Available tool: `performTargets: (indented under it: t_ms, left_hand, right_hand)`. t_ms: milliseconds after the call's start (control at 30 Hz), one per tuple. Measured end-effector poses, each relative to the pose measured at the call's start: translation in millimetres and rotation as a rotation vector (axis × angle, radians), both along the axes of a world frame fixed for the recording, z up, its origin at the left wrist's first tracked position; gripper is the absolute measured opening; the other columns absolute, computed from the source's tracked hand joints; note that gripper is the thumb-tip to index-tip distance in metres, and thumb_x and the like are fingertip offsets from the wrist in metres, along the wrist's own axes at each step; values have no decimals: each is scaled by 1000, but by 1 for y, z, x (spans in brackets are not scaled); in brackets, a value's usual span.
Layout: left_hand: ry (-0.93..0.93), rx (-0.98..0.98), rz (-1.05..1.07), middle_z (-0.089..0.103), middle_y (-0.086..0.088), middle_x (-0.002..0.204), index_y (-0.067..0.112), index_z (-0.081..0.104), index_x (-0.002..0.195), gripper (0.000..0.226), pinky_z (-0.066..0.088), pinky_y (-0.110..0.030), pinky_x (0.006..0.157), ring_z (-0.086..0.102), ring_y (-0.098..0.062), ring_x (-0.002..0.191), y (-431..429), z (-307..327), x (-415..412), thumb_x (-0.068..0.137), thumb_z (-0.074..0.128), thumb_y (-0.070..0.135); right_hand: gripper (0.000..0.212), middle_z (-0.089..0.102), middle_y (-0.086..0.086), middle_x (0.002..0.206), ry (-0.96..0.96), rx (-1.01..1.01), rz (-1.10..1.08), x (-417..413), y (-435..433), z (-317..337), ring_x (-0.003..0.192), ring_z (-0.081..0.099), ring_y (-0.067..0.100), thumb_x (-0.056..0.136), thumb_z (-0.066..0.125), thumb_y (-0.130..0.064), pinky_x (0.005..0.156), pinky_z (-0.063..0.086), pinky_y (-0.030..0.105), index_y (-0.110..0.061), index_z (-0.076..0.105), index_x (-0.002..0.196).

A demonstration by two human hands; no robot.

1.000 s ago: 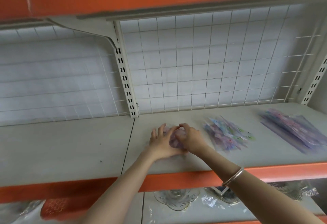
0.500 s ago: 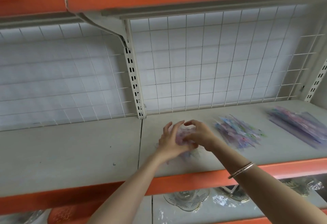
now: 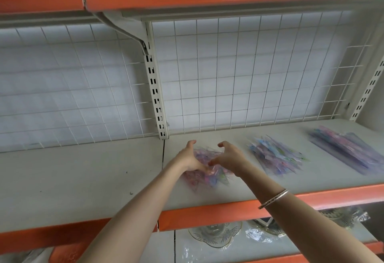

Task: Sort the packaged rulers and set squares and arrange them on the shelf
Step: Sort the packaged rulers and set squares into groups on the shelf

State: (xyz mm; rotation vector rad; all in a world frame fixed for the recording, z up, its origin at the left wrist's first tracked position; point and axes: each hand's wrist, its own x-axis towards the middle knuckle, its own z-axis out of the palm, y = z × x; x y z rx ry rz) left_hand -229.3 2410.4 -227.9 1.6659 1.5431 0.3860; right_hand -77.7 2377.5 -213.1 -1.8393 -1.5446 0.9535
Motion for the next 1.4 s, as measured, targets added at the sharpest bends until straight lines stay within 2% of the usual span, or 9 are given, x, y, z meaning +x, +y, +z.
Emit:
performTargets:
  t_ms: [133,233,333,467,633,800,1067,1300,1400]
  left_hand:
    - [-8,-53,32,37,-6,150,18,13,152,115,40,-29,102,44,-24,130,-3,1,2,65,88,20]
    - [-26,-58,59,46,-3,144,21,5,152,133,45,-39,100,48,-23,127,0,3,3,53,93,18]
    - [-32,-84,43,51,-1,140,27,4,151,143,48,-44,97,52,-22,123,1,9,5,41,95,21]
    - [-30,-75,45,50,-6,140,20,16,150,112,49,-27,83,55,-18,108,-1,11,6,65,85,3]
    - [6,-56,99,45,-10,141,27,21,149,113,50,-34,90,56,-27,117,-6,9,-7,61,89,10]
    - [10,-69,137,44,-11,144,30,22,148,123,49,-47,97,55,-30,120,-8,13,-33,50,93,11]
    - [-4,-79,178,37,-8,149,27,21,150,116,45,-35,101,44,-24,131,-10,11,-93,59,88,2]
    - [-30,-90,177,41,-9,148,30,22,149,133,43,-42,105,46,-24,130,-7,8,-155,38,93,18]
    - [-57,-115,150,37,-10,149,30,22,149,125,44,-40,104,46,-24,129,-3,8,-177,48,92,9]
  right_hand:
    - [74,51,14,127,48,-11,27,5,0,-1,102,48,22,69,81,-15,65,40,24,-12,46,134]
    - [72,50,11,119,145,-57,21,10,3,-1,100,48,23,67,81,-10,53,45,26,-16,48,130]
    - [67,48,8,110,240,-124,21,13,5,0,95,49,23,68,79,-5,55,48,29,-18,49,126]
    - [64,49,10,113,287,-141,32,12,8,-3,102,51,28,70,76,-4,66,50,34,-18,48,125]
    - [58,53,13,118,343,-150,54,1,11,-3,106,54,30,70,72,-2,74,52,42,-18,49,121]
    - [53,50,13,113,425,-191,74,-22,13,-4,94,53,27,76,65,5,74,52,40,-16,48,122]
    - [52,52,13,113,452,-193,123,-79,14,-4,94,54,26,78,64,5,70,55,38,-15,49,123]
    - [52,55,17,117,446,-216,127,-138,16,-2,95,54,28,77,66,6,61,50,35,-15,50,122]
    - [53,54,18,117,445,-214,100,-161,14,-1,90,54,27,76,66,8,58,51,33,-14,50,122]
